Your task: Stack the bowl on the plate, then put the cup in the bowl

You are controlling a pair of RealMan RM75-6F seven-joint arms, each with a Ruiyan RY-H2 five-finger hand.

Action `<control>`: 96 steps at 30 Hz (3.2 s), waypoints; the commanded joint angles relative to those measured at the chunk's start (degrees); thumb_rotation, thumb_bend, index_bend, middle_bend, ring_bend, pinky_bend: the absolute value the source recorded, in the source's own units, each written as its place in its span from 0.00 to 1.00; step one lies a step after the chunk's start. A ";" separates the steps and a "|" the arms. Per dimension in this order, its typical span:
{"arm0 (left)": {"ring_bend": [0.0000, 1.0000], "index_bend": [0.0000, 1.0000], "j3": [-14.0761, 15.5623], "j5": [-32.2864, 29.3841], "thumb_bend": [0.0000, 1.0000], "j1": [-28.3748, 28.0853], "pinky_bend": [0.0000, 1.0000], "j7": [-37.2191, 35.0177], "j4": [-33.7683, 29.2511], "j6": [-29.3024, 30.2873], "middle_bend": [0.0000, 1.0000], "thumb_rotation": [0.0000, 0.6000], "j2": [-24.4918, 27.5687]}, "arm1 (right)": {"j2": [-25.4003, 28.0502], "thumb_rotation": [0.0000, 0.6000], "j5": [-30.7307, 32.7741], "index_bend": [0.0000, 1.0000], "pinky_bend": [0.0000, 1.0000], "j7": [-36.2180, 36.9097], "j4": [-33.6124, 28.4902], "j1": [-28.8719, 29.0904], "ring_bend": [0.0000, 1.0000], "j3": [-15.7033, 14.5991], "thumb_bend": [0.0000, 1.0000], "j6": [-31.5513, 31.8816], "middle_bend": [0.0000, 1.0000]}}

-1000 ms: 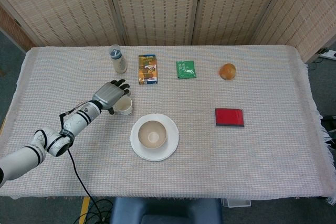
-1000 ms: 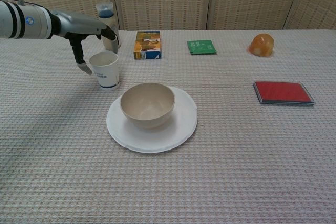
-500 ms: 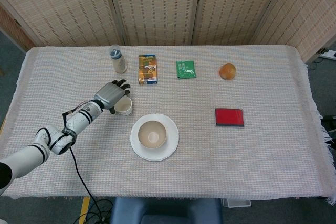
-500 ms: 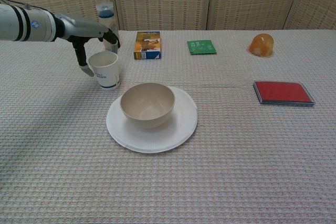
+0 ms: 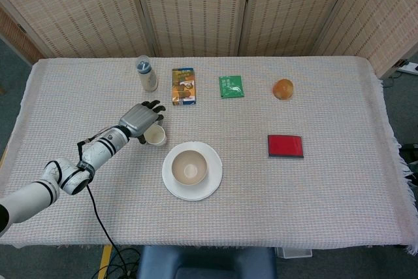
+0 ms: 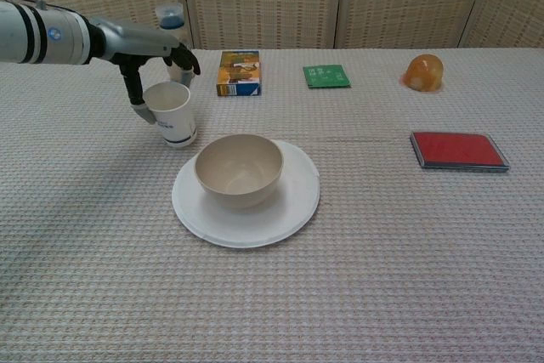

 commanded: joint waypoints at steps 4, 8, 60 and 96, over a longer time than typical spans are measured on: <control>0.00 0.47 -2.21 -6.06 0.11 0.66 0.20 2.90 -8.78 -1.54 0.16 1.00 6.69 | 0.09 1.00 -0.50 0.00 0.00 -0.36 0.02 0.41 0.00 -0.24 0.21 -0.76 0.04; 0.00 0.47 -3.29 -10.85 0.11 0.82 0.20 5.36 -14.58 -2.36 0.16 1.00 10.70 | 0.10 1.00 -0.71 0.00 0.00 -0.80 -0.07 0.80 0.00 -0.34 0.21 -1.40 0.04; 0.00 0.47 0.05 -60.36 0.11 -13.93 0.20 52.79 -48.68 25.30 0.16 1.00 6.61 | -3.25 1.00 -3.55 0.00 0.00 18.02 15.54 5.04 0.00 -0.20 0.22 -0.77 0.05; 0.00 0.42 1.89 -50.95 0.11 -10.24 0.20 46.65 -36.85 18.11 0.16 1.00 -0.50 | -2.69 1.00 -4.62 0.00 0.00 16.65 14.34 2.65 0.00 -1.00 0.22 3.63 0.06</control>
